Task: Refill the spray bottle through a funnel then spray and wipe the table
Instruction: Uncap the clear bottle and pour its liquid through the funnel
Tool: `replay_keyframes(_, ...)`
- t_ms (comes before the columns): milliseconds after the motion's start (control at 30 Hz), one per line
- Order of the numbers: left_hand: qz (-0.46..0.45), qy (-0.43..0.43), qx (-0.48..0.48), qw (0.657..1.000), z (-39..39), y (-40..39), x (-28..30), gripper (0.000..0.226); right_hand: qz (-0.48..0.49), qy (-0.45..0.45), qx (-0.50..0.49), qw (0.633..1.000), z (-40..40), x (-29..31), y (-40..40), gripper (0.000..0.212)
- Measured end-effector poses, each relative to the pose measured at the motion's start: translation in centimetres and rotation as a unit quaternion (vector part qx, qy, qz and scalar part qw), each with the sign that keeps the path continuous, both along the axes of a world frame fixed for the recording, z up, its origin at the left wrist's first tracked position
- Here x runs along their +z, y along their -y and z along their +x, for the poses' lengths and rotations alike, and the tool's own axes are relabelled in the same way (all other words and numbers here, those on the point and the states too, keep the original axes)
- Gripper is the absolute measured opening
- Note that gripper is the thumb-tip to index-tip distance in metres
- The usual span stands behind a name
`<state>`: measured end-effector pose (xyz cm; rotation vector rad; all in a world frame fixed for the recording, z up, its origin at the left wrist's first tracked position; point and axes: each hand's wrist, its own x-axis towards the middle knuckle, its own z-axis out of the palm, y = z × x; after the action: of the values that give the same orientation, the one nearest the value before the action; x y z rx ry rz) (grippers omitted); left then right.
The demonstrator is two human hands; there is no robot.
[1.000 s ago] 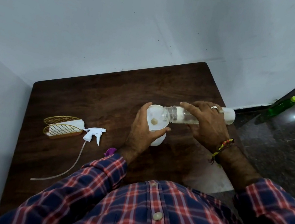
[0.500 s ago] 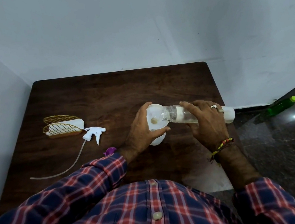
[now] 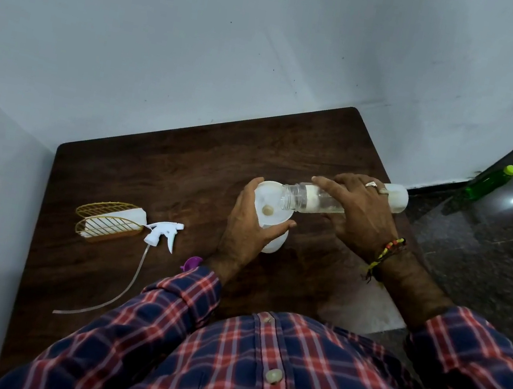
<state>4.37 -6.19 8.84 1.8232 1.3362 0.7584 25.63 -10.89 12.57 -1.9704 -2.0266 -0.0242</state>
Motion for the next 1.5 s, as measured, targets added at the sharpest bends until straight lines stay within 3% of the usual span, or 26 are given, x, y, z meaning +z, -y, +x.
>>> replay_keyframes(333, -0.001, -0.010, -0.004, 1.000, 0.07, -0.03, 0.33, 0.104, 0.007, 0.002, 0.004, 1.000, 0.07, 0.06, 0.01, 0.067)
replay_keyframes(1500, -0.013, 0.009, -0.009, 1.000, 0.01, -0.02, 0.31, 0.096, 0.004, 0.006, 0.007, 1.000, 0.14, -0.08, -0.17, 0.067)
